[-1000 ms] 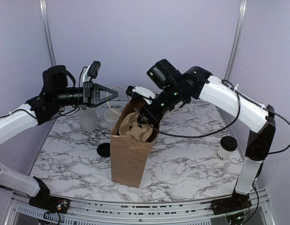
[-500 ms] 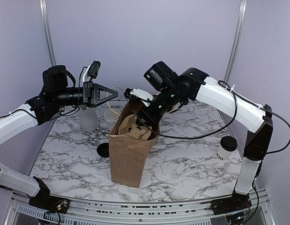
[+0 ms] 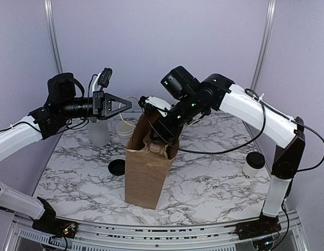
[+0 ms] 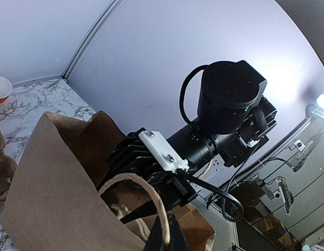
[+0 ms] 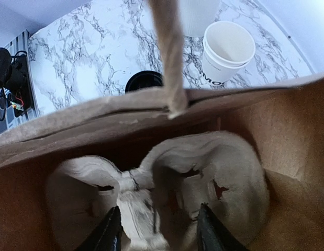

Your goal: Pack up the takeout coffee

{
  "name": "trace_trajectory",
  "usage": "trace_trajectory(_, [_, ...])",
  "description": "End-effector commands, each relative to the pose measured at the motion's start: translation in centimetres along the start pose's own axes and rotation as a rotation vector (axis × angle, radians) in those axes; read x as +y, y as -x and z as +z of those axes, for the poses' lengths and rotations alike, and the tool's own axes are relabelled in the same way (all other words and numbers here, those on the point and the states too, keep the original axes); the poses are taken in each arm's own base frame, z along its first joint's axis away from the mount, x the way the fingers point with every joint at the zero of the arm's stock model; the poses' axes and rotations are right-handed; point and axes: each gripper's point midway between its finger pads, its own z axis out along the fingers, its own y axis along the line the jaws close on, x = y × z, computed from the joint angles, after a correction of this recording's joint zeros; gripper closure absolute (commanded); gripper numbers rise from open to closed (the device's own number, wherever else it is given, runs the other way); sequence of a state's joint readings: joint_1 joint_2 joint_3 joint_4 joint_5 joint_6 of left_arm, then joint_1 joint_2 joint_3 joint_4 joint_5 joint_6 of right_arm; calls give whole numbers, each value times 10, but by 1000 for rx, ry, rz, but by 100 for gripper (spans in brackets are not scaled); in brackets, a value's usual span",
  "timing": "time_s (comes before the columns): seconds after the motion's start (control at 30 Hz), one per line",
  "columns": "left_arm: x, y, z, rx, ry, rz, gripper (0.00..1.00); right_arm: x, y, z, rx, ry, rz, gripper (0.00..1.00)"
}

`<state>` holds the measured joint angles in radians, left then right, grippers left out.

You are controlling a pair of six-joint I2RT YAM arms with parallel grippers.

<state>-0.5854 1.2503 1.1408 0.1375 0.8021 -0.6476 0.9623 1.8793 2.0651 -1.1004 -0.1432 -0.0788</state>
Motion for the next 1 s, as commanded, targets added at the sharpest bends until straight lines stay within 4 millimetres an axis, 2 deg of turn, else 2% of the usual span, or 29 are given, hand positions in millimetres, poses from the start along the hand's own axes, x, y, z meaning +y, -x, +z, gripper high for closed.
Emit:
trace_trajectory(0.0, [-4, 2, -5, -17, -4, 24, 99, 5, 12, -10, -35, -8, -11, 50])
trace_trajectory(0.43, [-2, 2, -3, -16, -1, 17, 99, 7, 28, -31, -111, -16, -14, 26])
trace_trajectory(0.97, [-4, 5, -2, -17, -8, 15, 98, 2, 72, -75, -327, -66, 11, 10])
